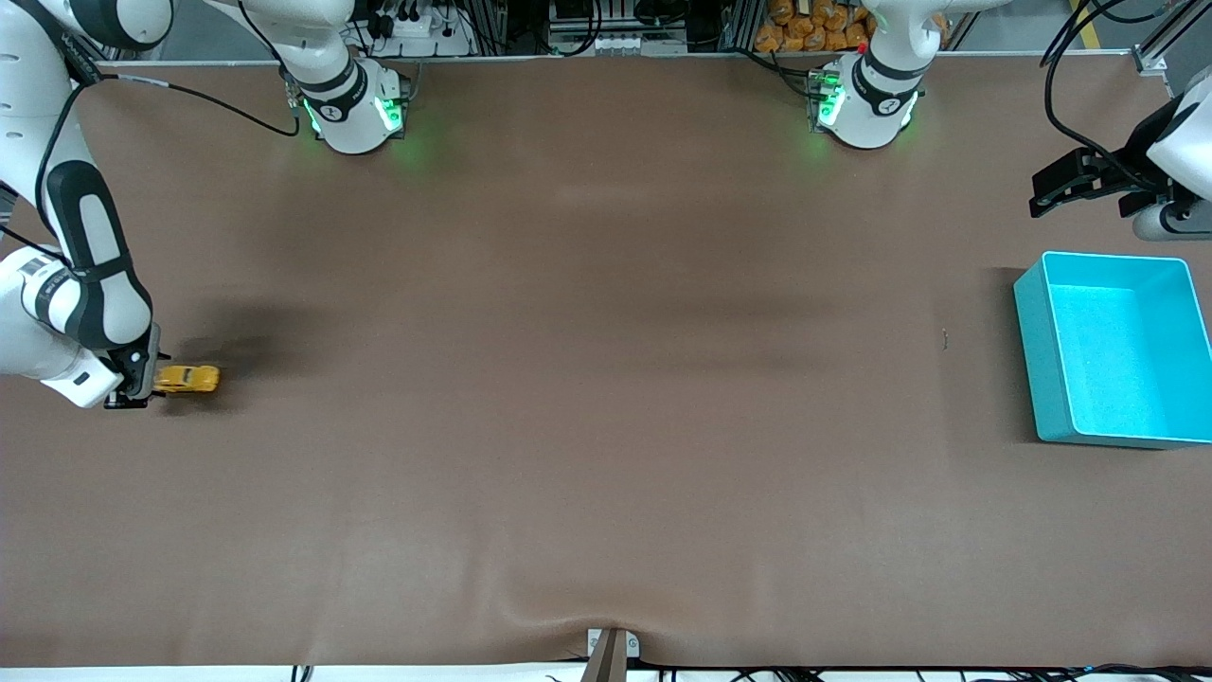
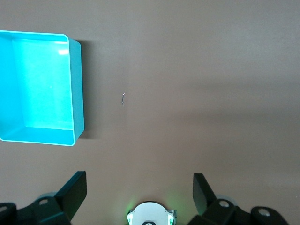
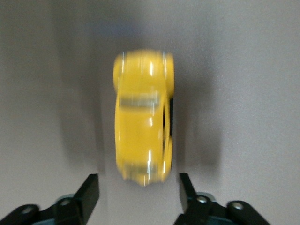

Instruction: Wind and store yellow beetle car

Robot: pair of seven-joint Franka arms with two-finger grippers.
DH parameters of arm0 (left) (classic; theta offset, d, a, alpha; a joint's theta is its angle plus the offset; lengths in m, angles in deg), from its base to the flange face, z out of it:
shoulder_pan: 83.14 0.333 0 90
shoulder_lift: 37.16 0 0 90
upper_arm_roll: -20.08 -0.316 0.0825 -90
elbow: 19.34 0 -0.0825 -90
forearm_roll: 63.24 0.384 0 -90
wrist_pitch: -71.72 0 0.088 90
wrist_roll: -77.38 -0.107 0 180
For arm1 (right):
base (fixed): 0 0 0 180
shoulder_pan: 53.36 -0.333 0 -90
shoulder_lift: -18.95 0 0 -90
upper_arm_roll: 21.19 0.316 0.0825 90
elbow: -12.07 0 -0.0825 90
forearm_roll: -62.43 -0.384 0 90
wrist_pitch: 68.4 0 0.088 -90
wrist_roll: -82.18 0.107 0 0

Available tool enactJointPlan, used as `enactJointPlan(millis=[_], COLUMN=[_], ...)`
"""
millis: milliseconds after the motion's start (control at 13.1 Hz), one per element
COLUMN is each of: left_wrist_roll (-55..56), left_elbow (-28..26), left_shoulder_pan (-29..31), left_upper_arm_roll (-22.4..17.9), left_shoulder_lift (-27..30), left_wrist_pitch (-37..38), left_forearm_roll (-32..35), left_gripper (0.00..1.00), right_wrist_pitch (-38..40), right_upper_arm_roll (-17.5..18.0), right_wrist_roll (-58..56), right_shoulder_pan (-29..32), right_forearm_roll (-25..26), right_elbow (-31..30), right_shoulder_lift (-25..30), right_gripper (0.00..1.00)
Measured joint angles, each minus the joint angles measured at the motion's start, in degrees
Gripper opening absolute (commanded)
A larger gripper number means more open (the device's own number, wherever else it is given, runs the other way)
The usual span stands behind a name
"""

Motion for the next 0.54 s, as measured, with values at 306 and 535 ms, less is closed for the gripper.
enactJointPlan(millis=[306,535], left_wrist_roll=[0.0,0.0], left_elbow=[-0.02,-0.07], left_shoulder_pan=[0.0,0.01], left_upper_arm_roll=[-0.02,-0.18], left_shoulder_lift=[0.0,0.0], left_wrist_pitch=[0.0,0.0], left_forearm_roll=[0.0,0.0], left_gripper=[1.0,1.0], right_wrist_pitch=[8.34,14.47], right_upper_arm_roll=[-0.07,-0.3], right_wrist_roll=[-0.01,0.15], right_shoulder_pan=[0.05,1.03], right_forearm_roll=[-1.36,-5.24], right_elbow=[5.32,8.3], right_shoulder_lift=[-0.11,-0.09], right_gripper=[1.0,1.0])
